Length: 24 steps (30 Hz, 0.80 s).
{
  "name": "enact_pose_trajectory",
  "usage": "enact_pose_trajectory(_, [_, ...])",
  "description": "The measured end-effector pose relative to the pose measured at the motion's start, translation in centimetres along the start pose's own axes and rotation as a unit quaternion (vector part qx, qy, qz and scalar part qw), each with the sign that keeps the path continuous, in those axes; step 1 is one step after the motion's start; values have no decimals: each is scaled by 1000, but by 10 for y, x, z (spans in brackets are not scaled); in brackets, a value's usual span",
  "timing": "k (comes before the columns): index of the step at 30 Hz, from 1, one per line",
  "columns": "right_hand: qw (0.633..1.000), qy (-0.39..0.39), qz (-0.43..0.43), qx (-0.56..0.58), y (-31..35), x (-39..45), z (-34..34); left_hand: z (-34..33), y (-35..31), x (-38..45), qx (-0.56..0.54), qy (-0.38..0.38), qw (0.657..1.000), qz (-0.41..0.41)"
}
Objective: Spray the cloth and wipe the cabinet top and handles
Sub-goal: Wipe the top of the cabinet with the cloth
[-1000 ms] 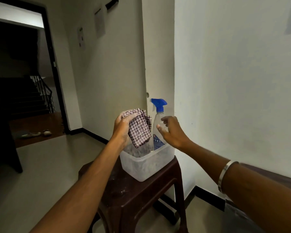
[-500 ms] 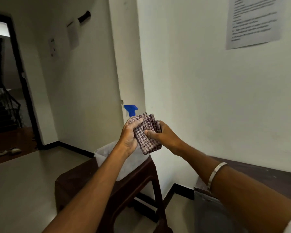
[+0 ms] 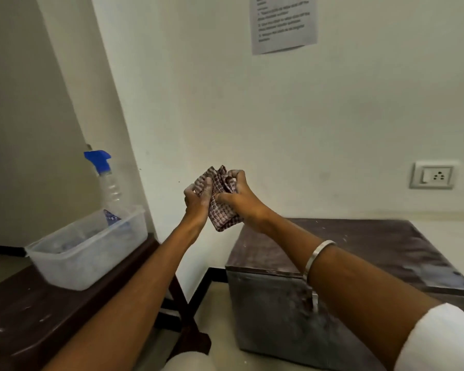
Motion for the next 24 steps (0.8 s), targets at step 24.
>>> enact_pose_trajectory(24, [898, -165, -58, -404, -102, -77, 303, -331, 124, -5, 335, 221, 914, -49])
Point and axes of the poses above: each hand's wrist, its own x-axis towards the middle knuckle, its own z-axis out of the back of the hand, y = z × x, the point moved 9 cm from there along x, towards the middle knuckle, and after that the axes turned 3 degrees about -z, right-handed, at the moved point
